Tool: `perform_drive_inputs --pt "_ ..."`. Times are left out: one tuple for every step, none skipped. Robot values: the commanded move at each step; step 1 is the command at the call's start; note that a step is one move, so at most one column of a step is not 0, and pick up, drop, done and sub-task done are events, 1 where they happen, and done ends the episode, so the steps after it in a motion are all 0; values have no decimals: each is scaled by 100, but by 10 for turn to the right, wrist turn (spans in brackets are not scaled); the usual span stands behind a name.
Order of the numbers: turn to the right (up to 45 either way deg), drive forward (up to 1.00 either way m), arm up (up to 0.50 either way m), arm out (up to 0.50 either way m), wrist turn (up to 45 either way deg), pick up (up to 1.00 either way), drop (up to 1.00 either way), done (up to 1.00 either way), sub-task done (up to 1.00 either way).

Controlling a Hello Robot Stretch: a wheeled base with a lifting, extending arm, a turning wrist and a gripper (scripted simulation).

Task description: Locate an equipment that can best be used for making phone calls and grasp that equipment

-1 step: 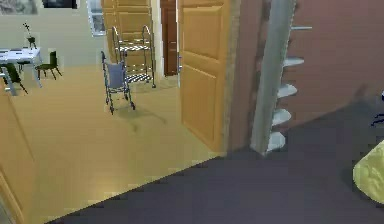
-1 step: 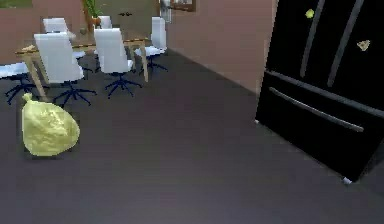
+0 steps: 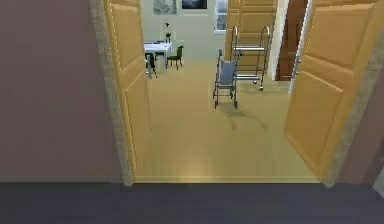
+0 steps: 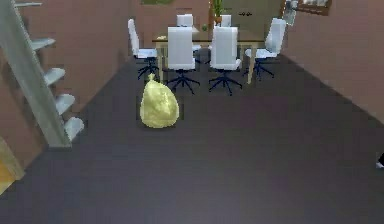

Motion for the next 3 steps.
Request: perform_drive_inputs --pt "0 100 0 0 0 0 0 0 0" --pt "0 100 0 0 0 0 0 0 0" --pt "0 55 0 0 0 0 0 0 0"
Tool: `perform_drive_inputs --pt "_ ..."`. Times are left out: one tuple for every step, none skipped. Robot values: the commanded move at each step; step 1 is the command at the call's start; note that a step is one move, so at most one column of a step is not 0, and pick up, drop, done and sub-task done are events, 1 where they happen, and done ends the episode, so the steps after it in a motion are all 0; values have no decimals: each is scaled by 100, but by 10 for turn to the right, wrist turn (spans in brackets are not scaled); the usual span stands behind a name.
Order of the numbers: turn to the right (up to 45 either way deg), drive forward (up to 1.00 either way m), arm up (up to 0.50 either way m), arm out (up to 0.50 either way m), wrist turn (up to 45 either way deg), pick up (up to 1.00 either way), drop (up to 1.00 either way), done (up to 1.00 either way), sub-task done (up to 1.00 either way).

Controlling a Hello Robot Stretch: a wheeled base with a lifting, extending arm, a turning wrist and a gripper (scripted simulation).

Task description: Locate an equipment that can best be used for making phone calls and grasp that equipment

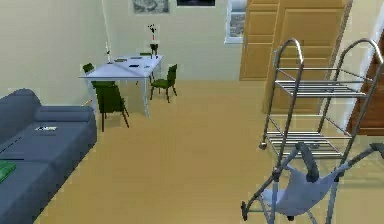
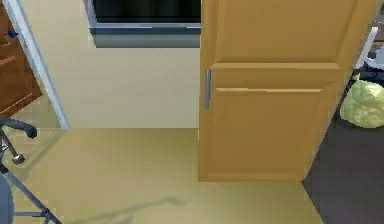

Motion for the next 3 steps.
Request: perform_drive_inputs --pt "-300 0 0 0 0 0 0 0 0" --pt "0 50 0 0 0 0 0 0 0" --pt "420 0 0 0 0 0 0 0 0"
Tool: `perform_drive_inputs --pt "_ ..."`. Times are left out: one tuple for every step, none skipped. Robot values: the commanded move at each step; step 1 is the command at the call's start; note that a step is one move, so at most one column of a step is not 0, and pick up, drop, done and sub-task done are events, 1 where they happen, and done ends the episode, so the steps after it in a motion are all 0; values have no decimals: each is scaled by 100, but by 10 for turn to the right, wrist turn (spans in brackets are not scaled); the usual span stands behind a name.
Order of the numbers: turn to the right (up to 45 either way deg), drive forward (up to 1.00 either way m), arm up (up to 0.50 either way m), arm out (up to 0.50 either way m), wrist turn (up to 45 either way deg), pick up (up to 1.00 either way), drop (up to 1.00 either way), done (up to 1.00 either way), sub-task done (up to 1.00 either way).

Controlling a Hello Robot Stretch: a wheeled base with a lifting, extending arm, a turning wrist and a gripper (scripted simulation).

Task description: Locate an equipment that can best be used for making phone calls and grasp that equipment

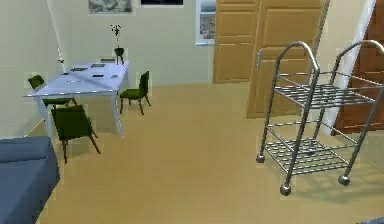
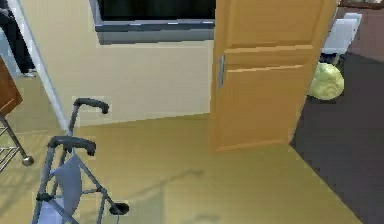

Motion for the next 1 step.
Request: perform_drive_inputs --pt "0 100 0 0 0 0 0 0 0"
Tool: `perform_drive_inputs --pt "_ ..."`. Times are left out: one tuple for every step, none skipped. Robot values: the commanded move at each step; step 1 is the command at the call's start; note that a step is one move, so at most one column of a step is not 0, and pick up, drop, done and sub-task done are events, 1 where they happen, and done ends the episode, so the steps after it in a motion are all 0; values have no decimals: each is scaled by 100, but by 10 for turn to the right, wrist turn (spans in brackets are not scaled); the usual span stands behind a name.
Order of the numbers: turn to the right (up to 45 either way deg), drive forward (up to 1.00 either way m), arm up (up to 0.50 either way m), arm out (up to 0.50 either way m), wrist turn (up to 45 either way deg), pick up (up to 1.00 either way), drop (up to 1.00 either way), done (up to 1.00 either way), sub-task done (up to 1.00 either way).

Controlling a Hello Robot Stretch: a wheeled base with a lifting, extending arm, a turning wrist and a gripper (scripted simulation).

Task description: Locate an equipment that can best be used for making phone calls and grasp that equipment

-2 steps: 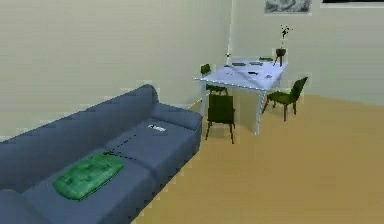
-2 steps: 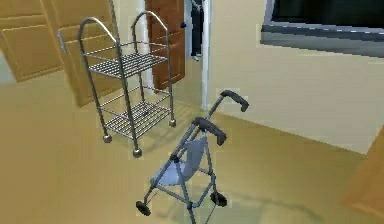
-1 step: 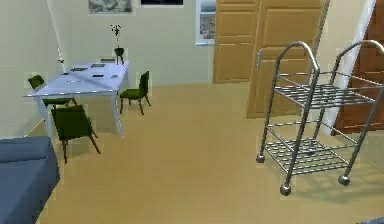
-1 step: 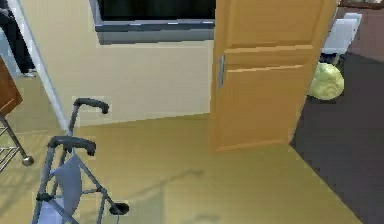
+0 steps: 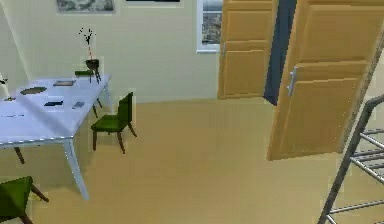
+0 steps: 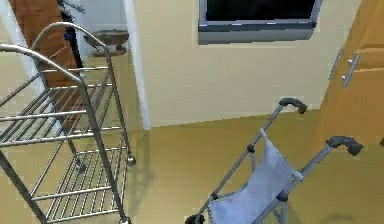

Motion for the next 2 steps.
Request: perform_drive_inputs --pt "270 0 0 0 0 0 0 0 0" --pt "0 10 0 0 0 0 0 0 0"
